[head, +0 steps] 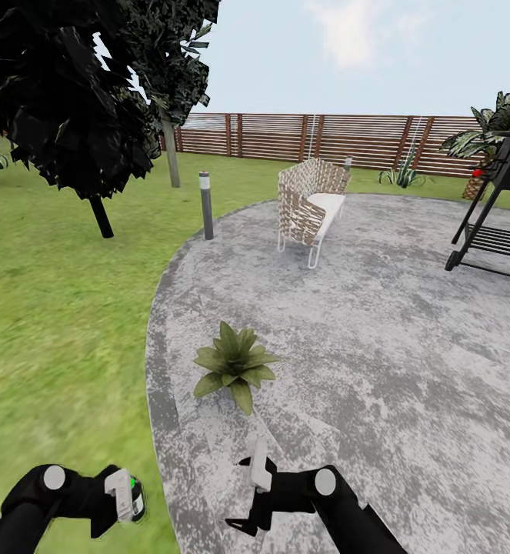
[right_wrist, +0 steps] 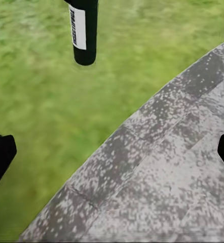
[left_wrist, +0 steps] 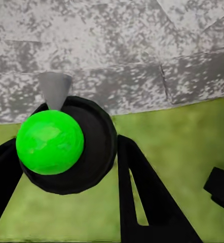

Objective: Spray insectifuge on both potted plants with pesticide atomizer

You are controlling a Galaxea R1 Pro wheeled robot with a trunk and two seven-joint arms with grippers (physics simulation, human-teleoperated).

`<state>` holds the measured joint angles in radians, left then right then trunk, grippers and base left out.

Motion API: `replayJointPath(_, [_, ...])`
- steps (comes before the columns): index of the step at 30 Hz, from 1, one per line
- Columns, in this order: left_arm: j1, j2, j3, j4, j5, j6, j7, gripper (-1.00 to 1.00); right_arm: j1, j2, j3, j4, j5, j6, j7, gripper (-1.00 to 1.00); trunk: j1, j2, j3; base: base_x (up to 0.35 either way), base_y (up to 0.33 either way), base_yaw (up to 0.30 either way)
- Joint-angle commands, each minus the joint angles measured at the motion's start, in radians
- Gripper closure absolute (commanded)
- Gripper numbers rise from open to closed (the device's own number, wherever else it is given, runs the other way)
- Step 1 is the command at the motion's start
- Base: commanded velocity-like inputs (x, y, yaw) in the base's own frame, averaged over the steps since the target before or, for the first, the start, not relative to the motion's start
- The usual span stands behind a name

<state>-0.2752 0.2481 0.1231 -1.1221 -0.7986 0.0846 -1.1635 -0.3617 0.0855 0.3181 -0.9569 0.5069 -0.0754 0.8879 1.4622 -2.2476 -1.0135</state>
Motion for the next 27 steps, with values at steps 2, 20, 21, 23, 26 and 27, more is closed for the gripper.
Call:
replayJointPath(2, [-0.001,-0.002,0.050,0.001,-0.001,0.016,-0.005,1.00,0.000,-0.022,-0.026,0.001,0.010,-0.008,-0.016,-1.00,0.000,0.000,-0.001,0.000,0.000,0.000])
replayJointPath(20, [-0.054,-0.030,0.175,-0.002,0.005,0.578,-0.018,1.00,0.004,-0.206,-0.743,0.685,0.000,-0.237,-0.828,-1.00,0.000,0.000,-0.001,0.000,0.000,0.000])
replayJointPath(21, [-0.068,-0.030,0.153,-0.005,0.005,0.626,-0.025,1.00,0.004,-0.207,-0.759,0.697,-0.001,-0.242,-0.883,-1.00,0.000,0.000,-0.001,0.000,0.000,0.000])
replayJointPath(23, [-0.072,-0.030,0.122,-0.009,0.004,0.652,-0.027,1.00,0.004,-0.208,-0.771,0.700,-0.001,-0.244,-0.897,-1.00,0.000,0.000,-0.001,0.000,0.000,0.000])
replayJointPath(26, [-0.077,-0.030,0.039,-0.024,0.003,0.721,-0.029,1.00,0.004,-0.208,-0.818,0.705,-0.001,-0.245,-0.910,-1.00,0.000,0.000,-0.001,0.000,0.000,0.000])
replayJointPath(27, [-0.078,-0.031,0.021,-0.034,0.003,0.741,-0.030,1.00,0.004,-0.207,-0.826,0.705,-0.001,-0.245,-0.910,-1.00,0.000,0.000,-0.001,0.000,0.000,0.000])
